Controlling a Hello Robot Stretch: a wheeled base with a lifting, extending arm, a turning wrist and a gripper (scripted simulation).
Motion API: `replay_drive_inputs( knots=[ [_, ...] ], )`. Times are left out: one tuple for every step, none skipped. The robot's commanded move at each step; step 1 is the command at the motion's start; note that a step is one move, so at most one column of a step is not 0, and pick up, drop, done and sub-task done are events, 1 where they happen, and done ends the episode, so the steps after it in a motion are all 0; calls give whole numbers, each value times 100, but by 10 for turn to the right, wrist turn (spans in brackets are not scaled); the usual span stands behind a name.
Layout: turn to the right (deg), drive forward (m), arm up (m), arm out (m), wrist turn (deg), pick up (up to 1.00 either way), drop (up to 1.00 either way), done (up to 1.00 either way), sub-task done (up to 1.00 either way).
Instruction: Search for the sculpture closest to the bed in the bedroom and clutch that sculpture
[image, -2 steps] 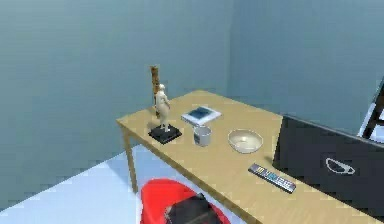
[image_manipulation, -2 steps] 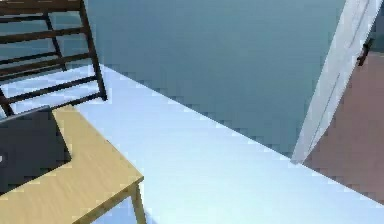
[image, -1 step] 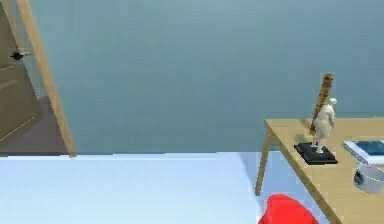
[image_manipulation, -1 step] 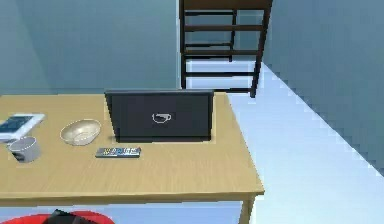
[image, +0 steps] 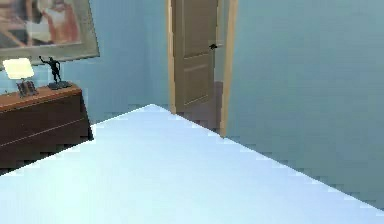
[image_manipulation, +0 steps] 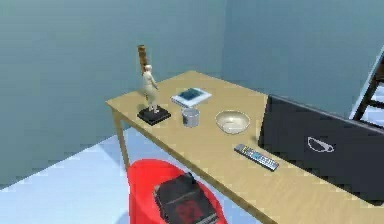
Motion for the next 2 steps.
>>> replay_drive_inputs(
  knots=[
    [420, 0, 0, 0, 0, 0, 0, 0, 0],
    [0, 25, 0, 0, 0, 0, 0, 0, 0]
  ],
)
